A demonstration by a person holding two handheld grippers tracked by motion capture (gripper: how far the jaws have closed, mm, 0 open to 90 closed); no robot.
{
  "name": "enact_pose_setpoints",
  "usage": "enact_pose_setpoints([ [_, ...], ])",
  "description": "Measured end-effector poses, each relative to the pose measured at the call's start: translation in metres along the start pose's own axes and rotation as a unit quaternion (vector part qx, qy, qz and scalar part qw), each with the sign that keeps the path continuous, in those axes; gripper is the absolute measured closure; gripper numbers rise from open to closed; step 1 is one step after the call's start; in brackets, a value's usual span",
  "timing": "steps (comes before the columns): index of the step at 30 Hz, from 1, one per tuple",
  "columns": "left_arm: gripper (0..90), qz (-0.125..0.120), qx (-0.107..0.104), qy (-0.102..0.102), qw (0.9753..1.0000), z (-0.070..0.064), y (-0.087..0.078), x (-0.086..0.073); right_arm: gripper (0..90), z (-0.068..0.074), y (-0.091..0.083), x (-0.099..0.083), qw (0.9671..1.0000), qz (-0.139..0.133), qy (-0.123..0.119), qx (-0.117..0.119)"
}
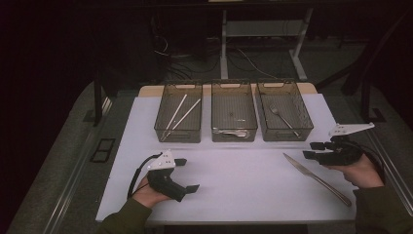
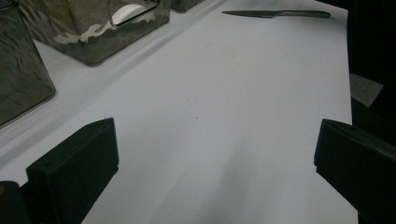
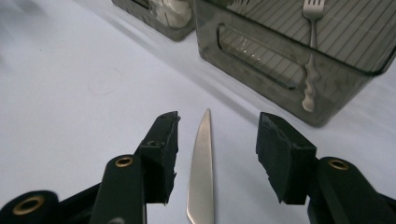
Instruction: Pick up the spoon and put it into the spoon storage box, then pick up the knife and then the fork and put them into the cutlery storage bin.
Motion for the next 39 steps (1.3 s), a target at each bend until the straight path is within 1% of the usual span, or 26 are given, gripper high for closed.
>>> enact_pose_setpoints([
  [2, 0.0, -0.001, 0.001, 0.002, 1.0, 0.0, 0.0, 0.0, 49.1, 0.0, -0.001, -0.004, 1.0, 0.004, 0.0, 0.0],
  [7, 0.0, -0.004, 0.0, -0.004, 1.0, -0.001, -0.001, 0.0, 50.3, 0.001, -0.004, -0.012, 0.9999, 0.013, 0.002, -0.003],
  [9, 0.0, -0.003, -0.001, -0.002, 1.0, 0.001, -0.001, -0.001, 50.8, 0.002, -0.006, -0.017, 0.9998, 0.017, 0.007, -0.005],
  [12, 0.0, -0.008, -0.001, -0.009, 0.9999, 0.003, -0.003, -0.001, 52.1, 0.001, -0.009, -0.025, 0.9997, 0.019, 0.015, -0.005],
  [15, 0.0, -0.003, -0.001, -0.003, 1.0, 0.004, -0.003, -0.002, 52.6, 0.0, -0.009, -0.032, 0.9994, 0.031, 0.016, -0.009],
  [18, 0.0, -0.007, 0.0, -0.004, 1.0, 0.003, -0.003, -0.001, 54.8, -0.001, -0.008, -0.04, 0.9987, 0.046, 0.013, -0.018],
  [19, 0.0, -0.006, 0.0, -0.004, 1.0, 0.003, -0.003, 0.0, 56.1, 0.0, -0.007, -0.043, 0.9984, 0.05, 0.018, -0.017],
  [23, 0.0, -0.005, 0.001, -0.005, 1.0, 0.002, -0.002, -0.001, 60.8, -0.001, -0.003, -0.056, 0.9969, 0.075, 0.016, -0.015],
  [24, 0.0, -0.004, 0.001, -0.003, 1.0, 0.002, -0.002, -0.001, 61.9, 0.0, -0.003, -0.059, 0.9964, 0.082, 0.019, -0.016],
  [28, 0.0, -0.003, 0.002, -0.002, 1.0, 0.001, -0.002, 0.0, 64.9, 0.001, -0.002, -0.066, 0.9953, 0.094, 0.021, -0.01],
  [29, 0.0, -0.003, 0.001, -0.001, 1.0, 0.001, -0.002, 0.0, 66.5, 0.002, -0.001, -0.067, 0.9951, 0.097, 0.019, -0.009],
  [30, 0.0, -0.003, 0.0, -0.001, 1.0, 0.002, -0.002, 0.0, 67.9, 0.003, -0.001, -0.069, 0.9945, 0.102, 0.014, -0.015],
  [32, 0.0, -0.006, 0.0, -0.004, 1.0, 0.002, -0.002, 0.0, 71.1, 0.004, 0.002, -0.07, 0.9938, 0.11, 0.008, -0.006],
  [35, 0.0, -0.006, 0.0, -0.004, 1.0, 0.003, -0.002, 0.0, 76.6, 0.006, 0.003, -0.07, 0.9933, 0.113, -0.003, -0.021],
  [36, 0.0, -0.005, 0.0, -0.006, 1.0, 0.002, -0.002, 0.0, 77.4, 0.007, 0.004, -0.07, 0.9931, 0.114, -0.01, -0.026],
  [37, 0.0, -0.004, 0.001, -0.006, 1.0, 0.002, -0.001, 0.0, 77.8, 0.007, 0.004, -0.07, 0.9929, 0.115, -0.011, -0.029],
  [39, 0.0, -0.003, 0.002, -0.002, 1.0, 0.001, -0.002, 0.001, 78.9, 0.01, 0.005, -0.071, 0.9927, 0.114, -0.019, -0.033],
])
Point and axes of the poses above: each handheld gripper's, and its own axes: y roughly forward along the jaws, x roughly out of its top, z roughly to its left, the point moved 2 cm from there along y, roughly forward along the jaws, and after that the axes turned 1 degree about x, right-handed, at the moved point
